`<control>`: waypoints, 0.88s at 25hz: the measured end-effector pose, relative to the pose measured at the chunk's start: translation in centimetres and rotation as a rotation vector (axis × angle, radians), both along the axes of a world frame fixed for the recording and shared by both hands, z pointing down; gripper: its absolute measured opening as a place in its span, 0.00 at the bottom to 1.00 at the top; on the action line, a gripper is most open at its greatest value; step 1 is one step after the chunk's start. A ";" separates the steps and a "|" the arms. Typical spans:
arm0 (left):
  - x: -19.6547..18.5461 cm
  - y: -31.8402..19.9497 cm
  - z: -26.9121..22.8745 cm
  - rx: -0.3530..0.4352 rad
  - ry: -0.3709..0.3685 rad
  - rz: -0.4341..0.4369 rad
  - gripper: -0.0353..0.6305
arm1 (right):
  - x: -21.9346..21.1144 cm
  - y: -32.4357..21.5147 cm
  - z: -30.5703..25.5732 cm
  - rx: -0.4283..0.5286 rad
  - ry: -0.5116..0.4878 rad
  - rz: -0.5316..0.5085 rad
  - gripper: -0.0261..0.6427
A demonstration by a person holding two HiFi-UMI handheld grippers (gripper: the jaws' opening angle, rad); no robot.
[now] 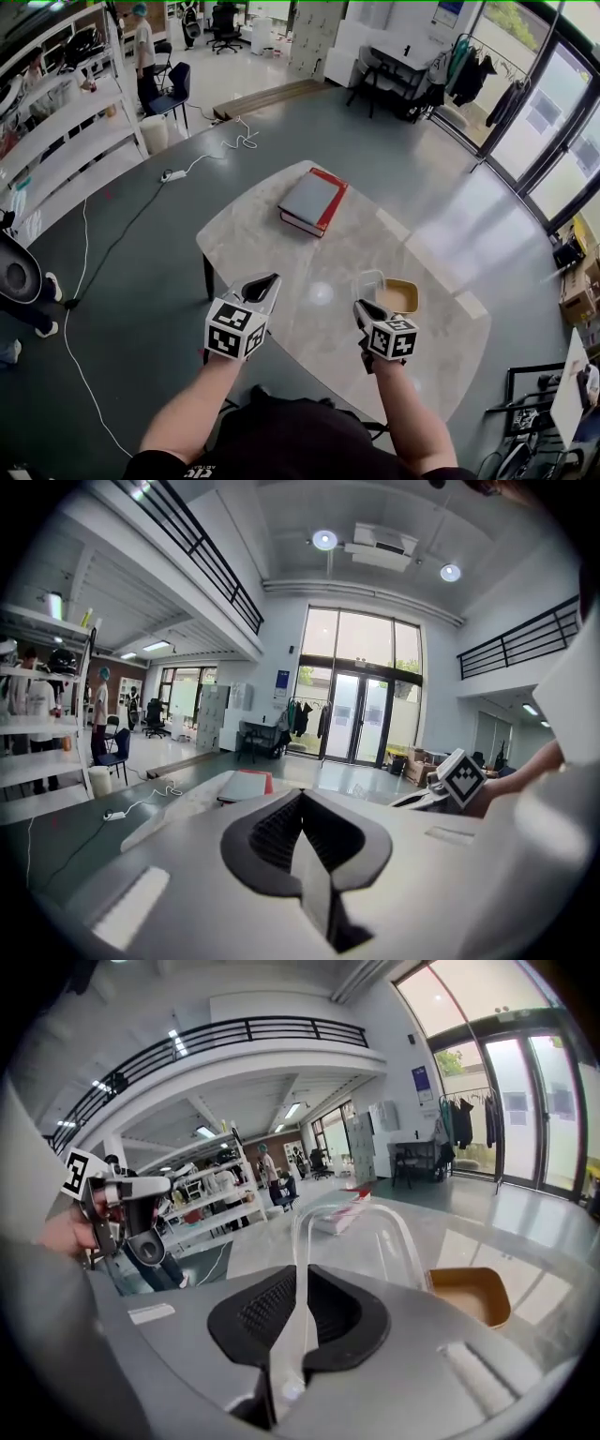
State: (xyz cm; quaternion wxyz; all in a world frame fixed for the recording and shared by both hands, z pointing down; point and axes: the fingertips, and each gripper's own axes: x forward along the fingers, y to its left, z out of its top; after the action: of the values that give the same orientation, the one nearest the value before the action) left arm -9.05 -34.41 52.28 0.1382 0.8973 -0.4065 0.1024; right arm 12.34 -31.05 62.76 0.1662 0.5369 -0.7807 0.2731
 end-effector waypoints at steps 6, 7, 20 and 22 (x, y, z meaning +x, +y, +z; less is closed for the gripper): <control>3.2 0.1 -3.1 0.036 -0.009 -0.002 0.06 | 3.1 -0.1 -6.1 0.122 -0.051 -0.019 0.11; 4.0 0.1 -3.7 0.046 -0.005 -0.002 0.06 | 3.8 0.0 -7.2 0.145 -0.058 -0.023 0.11; 9.4 1.5 -11.5 0.187 0.007 0.005 0.06 | 8.6 1.3 -20.4 0.421 -0.134 -0.054 0.11; 9.8 1.8 -12.7 0.210 0.005 0.008 0.06 | 8.6 1.5 -22.1 0.455 -0.163 -0.059 0.11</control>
State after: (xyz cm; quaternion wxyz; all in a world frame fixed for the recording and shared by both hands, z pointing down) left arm 0.73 -32.66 39.61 0.0441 0.9087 -0.4110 0.0578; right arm 20.93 -29.55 40.67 -0.0144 0.5137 -0.8483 0.1277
